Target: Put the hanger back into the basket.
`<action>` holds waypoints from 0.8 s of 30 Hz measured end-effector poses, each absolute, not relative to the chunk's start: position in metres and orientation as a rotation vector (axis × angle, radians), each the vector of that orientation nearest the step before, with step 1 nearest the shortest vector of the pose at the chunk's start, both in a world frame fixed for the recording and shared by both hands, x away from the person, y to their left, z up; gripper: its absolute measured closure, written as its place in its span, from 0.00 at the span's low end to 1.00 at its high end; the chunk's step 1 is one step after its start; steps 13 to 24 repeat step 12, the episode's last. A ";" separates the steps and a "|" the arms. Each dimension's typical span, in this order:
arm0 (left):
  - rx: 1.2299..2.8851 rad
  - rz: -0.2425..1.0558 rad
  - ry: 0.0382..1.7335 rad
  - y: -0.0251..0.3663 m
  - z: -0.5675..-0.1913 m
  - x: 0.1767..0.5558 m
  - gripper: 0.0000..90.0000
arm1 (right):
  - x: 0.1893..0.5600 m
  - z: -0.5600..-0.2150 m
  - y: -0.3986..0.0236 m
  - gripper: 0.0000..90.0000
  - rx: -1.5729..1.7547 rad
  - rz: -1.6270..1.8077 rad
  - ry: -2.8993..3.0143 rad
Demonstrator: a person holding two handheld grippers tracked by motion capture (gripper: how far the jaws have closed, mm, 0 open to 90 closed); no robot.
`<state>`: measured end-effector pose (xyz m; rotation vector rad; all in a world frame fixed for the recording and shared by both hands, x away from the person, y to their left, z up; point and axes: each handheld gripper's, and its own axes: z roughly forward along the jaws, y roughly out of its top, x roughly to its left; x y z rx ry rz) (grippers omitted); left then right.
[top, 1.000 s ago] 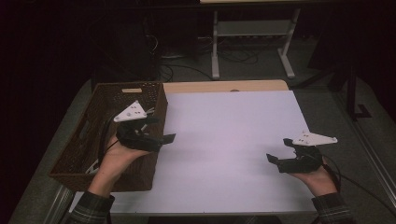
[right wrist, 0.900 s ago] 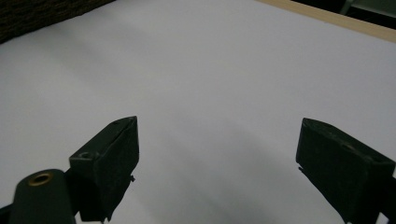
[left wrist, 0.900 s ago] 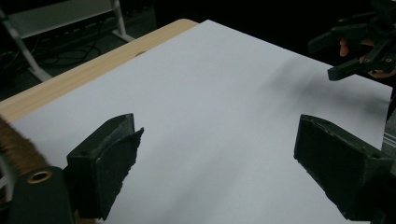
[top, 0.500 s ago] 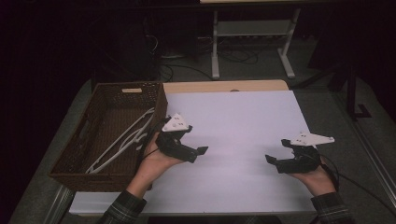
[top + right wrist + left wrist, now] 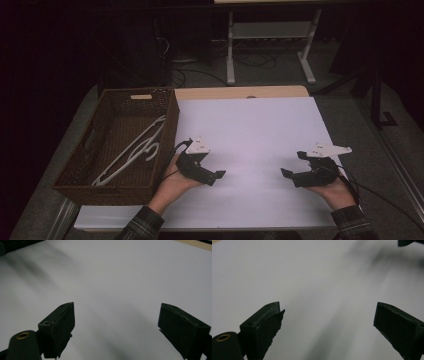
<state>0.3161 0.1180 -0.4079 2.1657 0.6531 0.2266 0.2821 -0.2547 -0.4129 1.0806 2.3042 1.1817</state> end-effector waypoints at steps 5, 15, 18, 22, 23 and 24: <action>2.187 0.258 0.685 0.121 -0.418 0.316 0.01 | 0.282 -0.415 -0.253 0.15 1.067 1.185 2.309; 2.221 0.259 0.681 0.120 -0.426 0.314 0.01 | 0.282 -0.419 -0.251 0.15 1.056 1.188 2.320; 2.221 0.259 0.681 0.120 -0.426 0.314 0.01 | 0.282 -0.419 -0.251 0.15 1.056 1.188 2.320; 2.221 0.259 0.681 0.120 -0.426 0.314 0.01 | 0.282 -0.419 -0.251 0.15 1.056 1.188 2.320; 2.221 0.259 0.681 0.120 -0.426 0.314 0.01 | 0.282 -0.419 -0.251 0.15 1.056 1.188 2.320; 2.221 0.259 0.681 0.120 -0.426 0.314 0.01 | 0.282 -0.419 -0.251 0.15 1.056 1.188 2.320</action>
